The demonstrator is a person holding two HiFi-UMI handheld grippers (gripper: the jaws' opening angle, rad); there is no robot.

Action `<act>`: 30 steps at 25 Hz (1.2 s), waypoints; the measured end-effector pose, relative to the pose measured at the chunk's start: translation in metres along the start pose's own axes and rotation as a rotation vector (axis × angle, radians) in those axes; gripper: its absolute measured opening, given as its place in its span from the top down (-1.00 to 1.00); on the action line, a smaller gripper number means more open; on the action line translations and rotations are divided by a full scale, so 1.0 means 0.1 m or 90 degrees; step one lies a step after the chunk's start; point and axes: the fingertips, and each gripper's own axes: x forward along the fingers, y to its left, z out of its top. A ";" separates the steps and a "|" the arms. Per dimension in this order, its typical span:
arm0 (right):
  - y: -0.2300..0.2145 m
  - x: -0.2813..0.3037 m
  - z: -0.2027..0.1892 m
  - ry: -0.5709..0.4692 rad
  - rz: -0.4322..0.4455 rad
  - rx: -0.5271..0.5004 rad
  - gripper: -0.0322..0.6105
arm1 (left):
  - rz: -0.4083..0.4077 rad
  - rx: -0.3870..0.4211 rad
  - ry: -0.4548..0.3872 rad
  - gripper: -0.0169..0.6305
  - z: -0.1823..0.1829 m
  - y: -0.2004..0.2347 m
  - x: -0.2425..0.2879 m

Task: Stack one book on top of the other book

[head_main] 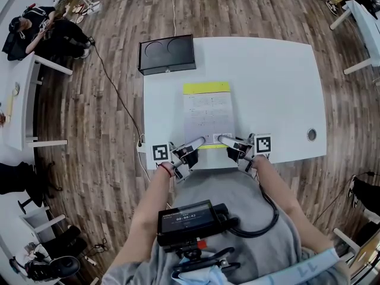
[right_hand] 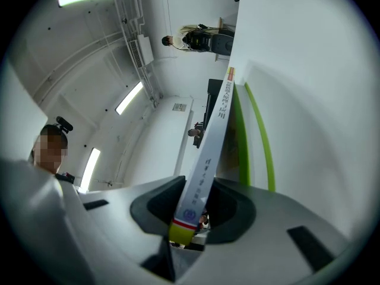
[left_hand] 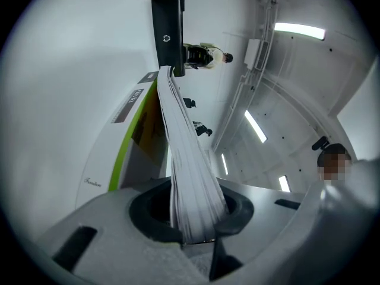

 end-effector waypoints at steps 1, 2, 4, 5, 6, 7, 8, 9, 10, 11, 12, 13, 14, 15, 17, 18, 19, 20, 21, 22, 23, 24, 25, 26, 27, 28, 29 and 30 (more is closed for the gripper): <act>-0.01 0.00 -0.01 0.000 -0.001 0.001 0.59 | 0.004 -0.006 0.004 0.71 -0.01 0.01 0.00; -0.01 0.00 -0.01 0.001 -0.002 0.000 0.59 | 0.006 -0.011 0.009 0.71 -0.02 0.02 -0.01; -0.03 0.01 0.00 0.003 -0.004 -0.003 0.59 | 0.003 -0.021 0.020 0.53 -0.02 0.00 -0.02; -0.05 0.02 0.00 0.005 -0.007 -0.004 0.59 | 0.000 -0.027 0.027 0.38 -0.02 -0.01 -0.01; -0.07 0.02 0.00 0.007 -0.009 -0.005 0.59 | -0.004 -0.033 0.033 0.27 -0.03 -0.03 -0.01; -0.08 0.02 0.00 0.010 -0.011 -0.006 0.59 | -0.007 -0.038 0.036 0.23 -0.03 -0.06 0.00; -0.09 0.02 -0.01 0.011 -0.013 -0.006 0.59 | -0.006 -0.040 0.038 0.22 -0.03 -0.07 0.00; -0.10 0.02 -0.01 0.011 -0.016 -0.007 0.59 | 0.001 -0.039 0.040 0.20 -0.03 -0.06 -0.01; -0.11 0.02 -0.01 0.009 -0.018 -0.007 0.59 | 0.014 -0.034 0.045 0.20 -0.03 -0.02 -0.02; -0.11 0.01 -0.01 0.006 -0.017 -0.005 0.59 | 0.027 -0.029 0.052 0.19 -0.03 0.03 -0.04; -0.11 0.02 0.00 0.003 -0.014 -0.002 0.59 | 0.031 -0.035 0.058 0.19 -0.03 0.06 -0.04; -0.11 0.02 0.00 -0.001 -0.012 0.002 0.60 | 0.028 -0.050 0.062 0.19 -0.04 0.05 -0.04; -0.12 0.01 0.00 -0.003 -0.013 0.007 0.60 | 0.024 -0.065 0.067 0.19 -0.05 0.04 -0.04; -0.13 0.01 -0.01 -0.004 -0.015 0.009 0.61 | 0.021 -0.073 0.075 0.19 -0.07 0.02 -0.05; -0.12 0.01 -0.01 -0.004 -0.015 0.007 0.61 | 0.024 -0.078 0.093 0.19 -0.11 0.01 -0.10; -0.11 0.01 -0.01 -0.005 -0.011 0.005 0.61 | 0.029 -0.078 0.102 0.19 -0.13 0.02 -0.13; -0.10 0.02 0.00 -0.005 -0.010 0.005 0.61 | 0.036 -0.079 0.112 0.19 -0.15 0.02 -0.17; -0.10 0.02 0.00 -0.005 -0.012 0.008 0.61 | 0.045 -0.080 0.121 0.19 -0.18 0.02 -0.22; -0.11 0.01 -0.01 -0.005 -0.016 0.011 0.61 | 0.057 -0.081 0.129 0.19 -0.21 0.02 -0.27; -0.12 0.01 0.00 -0.005 -0.018 0.012 0.61 | 0.070 -0.081 0.133 0.19 -0.23 0.03 -0.33; -0.12 0.01 0.00 -0.005 -0.017 0.010 0.61 | 0.084 -0.078 0.134 0.19 -0.24 0.04 -0.40; -0.11 0.01 0.00 -0.005 -0.016 0.007 0.61 | 0.102 -0.071 0.130 0.19 -0.24 0.06 -0.47; -0.11 0.01 0.01 -0.005 -0.017 0.005 0.61 | 0.124 -0.062 0.123 0.19 -0.23 0.09 -0.54; -0.12 0.01 0.01 -0.005 -0.018 0.004 0.61 | 0.153 -0.048 0.112 0.19 -0.21 0.14 -0.62; -0.12 0.01 0.01 -0.005 -0.020 0.002 0.61 | 0.184 -0.033 0.097 0.19 -0.17 0.20 -0.70; -0.14 0.00 0.01 -0.006 -0.023 0.002 0.61 | 0.211 -0.018 0.079 0.19 -0.11 0.25 -0.77; -0.15 -0.01 0.01 -0.007 -0.026 0.003 0.61 | 0.231 -0.005 0.058 0.19 -0.05 0.28 -0.83; -0.17 -0.02 0.01 -0.008 -0.029 0.004 0.61 | 0.243 0.005 0.034 0.19 0.03 0.29 -0.86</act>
